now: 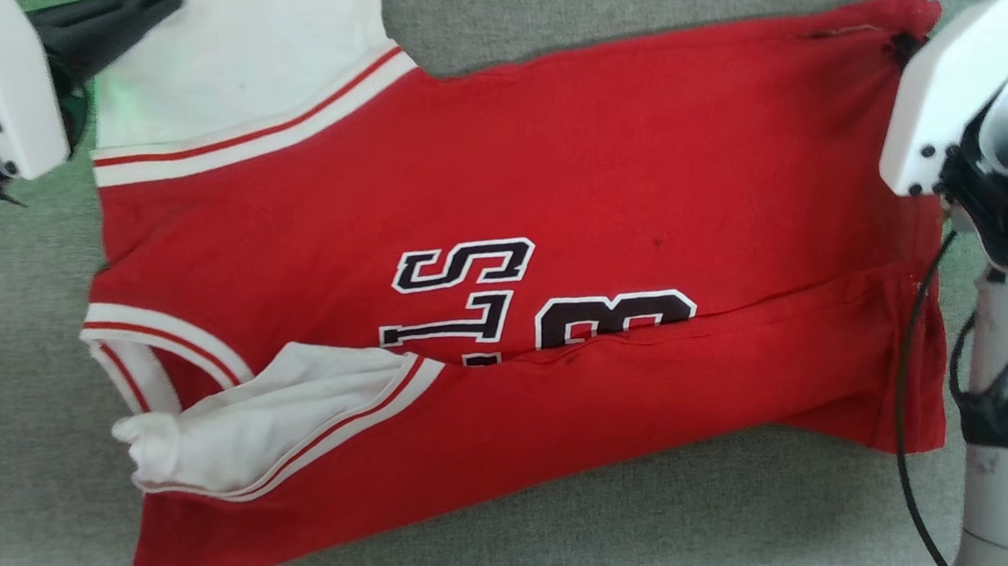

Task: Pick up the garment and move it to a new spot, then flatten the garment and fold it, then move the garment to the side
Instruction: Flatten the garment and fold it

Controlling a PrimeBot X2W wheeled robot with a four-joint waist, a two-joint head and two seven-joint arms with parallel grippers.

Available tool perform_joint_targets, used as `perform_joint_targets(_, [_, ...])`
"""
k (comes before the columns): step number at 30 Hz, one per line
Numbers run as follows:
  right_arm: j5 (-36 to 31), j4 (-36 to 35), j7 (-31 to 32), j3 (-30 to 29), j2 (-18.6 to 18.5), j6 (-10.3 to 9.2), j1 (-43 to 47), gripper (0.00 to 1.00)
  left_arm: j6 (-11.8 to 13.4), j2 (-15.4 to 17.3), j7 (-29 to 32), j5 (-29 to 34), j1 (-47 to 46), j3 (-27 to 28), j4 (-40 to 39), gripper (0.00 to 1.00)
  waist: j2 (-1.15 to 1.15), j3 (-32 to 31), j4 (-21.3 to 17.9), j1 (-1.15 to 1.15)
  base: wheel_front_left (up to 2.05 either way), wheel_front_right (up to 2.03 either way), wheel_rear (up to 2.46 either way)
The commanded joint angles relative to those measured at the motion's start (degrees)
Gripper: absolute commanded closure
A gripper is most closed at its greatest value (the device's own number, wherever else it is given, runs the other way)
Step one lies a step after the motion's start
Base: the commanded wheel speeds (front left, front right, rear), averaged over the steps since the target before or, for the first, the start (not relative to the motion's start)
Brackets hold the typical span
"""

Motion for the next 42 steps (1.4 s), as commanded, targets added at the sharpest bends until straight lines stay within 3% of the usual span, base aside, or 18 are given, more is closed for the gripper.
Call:
perform_joint_targets(1, [0.5, -0.5, -0.8, -0.1, -0.6, -0.09, 0.8, 1.0, 0.1, -0.1, -0.6, -0.3, -0.2, 0.1, -0.6, 1.0, 0.0, -1.0, 0.8, 0.0, 0.0, 0.0, 0.0])
perform_joint_targets(9, [5.8, -8.8, -3.6, 0.7, -4.7, -0.09, 9.7, 1.0, 0.1, 2.6, -10.2, -2.2, 5.7, -1.0, -11.3, 1.0, 0.0, -7.2, 4.1, 0.0, 0.0, 0.0, 0.0])
perform_joint_targets(18, [11.0, -22.4, -1.2, 0.3, -10.2, -0.08, 27.8, 1.0, 0.1, 11.3, -25.2, -1.6, 20.6, -3.6, -27.1, 1.0, 0.0, -12.7, 6.7, 0.0, 0.0, 0.0, 0.0])
perform_joint_targets(23, [12.7, -27.8, -0.1, -1.6, -10.8, -0.08, 37.2, 1.0, 0.1, 14.2, -28.8, -0.4, 31.0, -4.3, -30.7, 1.0, 0.0, -14.4, 7.0, 0.0, 0.0, 0.0, 0.0])
perform_joint_targets(29, [13.2, -29.0, -2.2, -4.2, -9.0, -0.08, 44.2, 1.0, 0.1, 8.5, -29.0, 0.4, 42.4, 0.8, -28.2, 1.0, 0.0, -14.1, 7.7, 0.0, 0.0, 0.0, 0.0])
perform_joint_targets(32, [12.5, -25.8, -4.7, -4.2, -7.8, -0.08, 44.1, 1.0, 0.1, 4.1, -29.0, 1.7, 45.8, 3.0, -24.4, 1.0, 0.0, -13.3, 7.8, 0.0, 0.0, 0.0, 0.0])
perform_joint_targets(38, [10.8, -17.7, -9.8, -3.0, -6.0, -0.07, 40.4, 1.0, 0.1, -0.9, -29.0, 3.8, 47.6, 5.2, -16.8, 1.0, 0.0, -12.9, 7.6, 0.0, 0.0, 0.0, 0.0])
perform_joint_targets(40, [10.6, -16.6, -10.7, -2.6, -6.0, -0.07, 39.7, 0.47, 0.1, -1.7, -29.0, 4.8, 47.7, 6.2, -15.6, 1.0, 0.0, -13.1, 7.7, 0.0, 0.0, 0.0, 0.0])
perform_joint_targets(41, [10.8, -16.6, -10.8, -2.5, -6.2, -0.07, 39.6, 0.0, 0.1, -2.0, -29.0, 5.7, 47.9, 6.9, -14.9, 0.98, 0.0, -13.3, 7.8, 0.0, 0.0, 0.0, 0.0])
perform_joint_targets(42, [11.2, -16.7, -10.8, -2.8, -6.4, -0.07, 39.7, 0.0, 0.1, -2.4, -29.0, 6.6, 48.2, 7.7, -14.1, 0.81, 0.0, -13.5, 7.9, 0.0, 0.0, 0.0, 0.0])
